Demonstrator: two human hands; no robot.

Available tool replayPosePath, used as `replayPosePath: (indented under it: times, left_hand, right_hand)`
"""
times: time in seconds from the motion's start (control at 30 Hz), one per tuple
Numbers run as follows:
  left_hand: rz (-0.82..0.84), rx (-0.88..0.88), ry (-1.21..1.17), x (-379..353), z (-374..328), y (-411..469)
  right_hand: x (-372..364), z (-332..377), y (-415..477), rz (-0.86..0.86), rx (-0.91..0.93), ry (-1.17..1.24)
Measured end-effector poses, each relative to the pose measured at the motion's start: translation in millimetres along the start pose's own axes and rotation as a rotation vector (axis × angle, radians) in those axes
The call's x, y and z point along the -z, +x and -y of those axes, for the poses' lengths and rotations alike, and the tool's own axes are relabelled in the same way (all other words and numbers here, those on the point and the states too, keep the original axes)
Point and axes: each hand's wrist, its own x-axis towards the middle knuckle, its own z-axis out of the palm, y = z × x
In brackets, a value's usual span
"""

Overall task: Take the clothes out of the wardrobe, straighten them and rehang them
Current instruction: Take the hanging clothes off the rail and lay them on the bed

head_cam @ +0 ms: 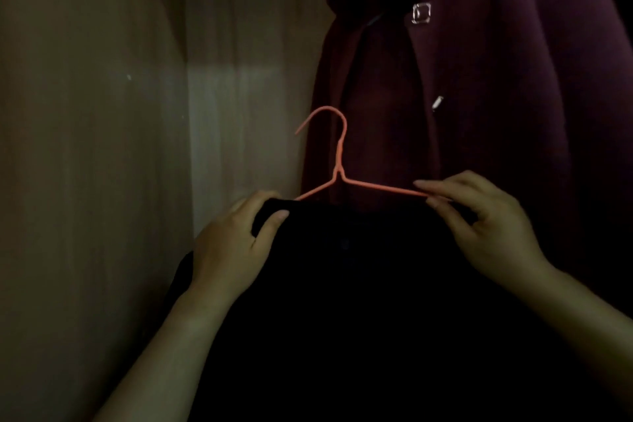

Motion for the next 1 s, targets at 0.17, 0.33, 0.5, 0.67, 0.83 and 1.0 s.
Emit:
replayPosePath:
  times: [0.17, 0.33, 0.5, 0.67, 0.83, 1.0]
  left_hand:
    - [-0.034, 0.097, 0.032, 20.3, -45.5, -63.2]
    - [-0.062, 0.184, 0.132, 56.1, -117.8, -124.5]
    - [-0.026, 0.298, 0.26, 92.8, -201.7, -192.7]
    - [0.029, 0.397, 0.312, 122.1, -284.7, -254.6]
    - [0.083, 0.43, 0.354, 140.7, -356.1, -294.2]
    - [0.211, 0.434, 0.321, 148.1, -403.2, -342.4]
  right_hand:
    - [21.4, 2.3, -56.8, 0.219, -0.003, -0.061]
    - [58.7, 19.8, -97.1, 0.272, 0.064, -0.096]
    - [106.2, 40.4, -146.6, 0.296, 0.09, -0.008]
    - [168.3, 62.9, -206.6, 0.285, 0.088, 0.068]
    - [236.2, 79.8, -254.3, 0.293, 0.033, 0.102]
    - [300.9, 99.8, -320.4, 0.465, -0.08, 0.09]
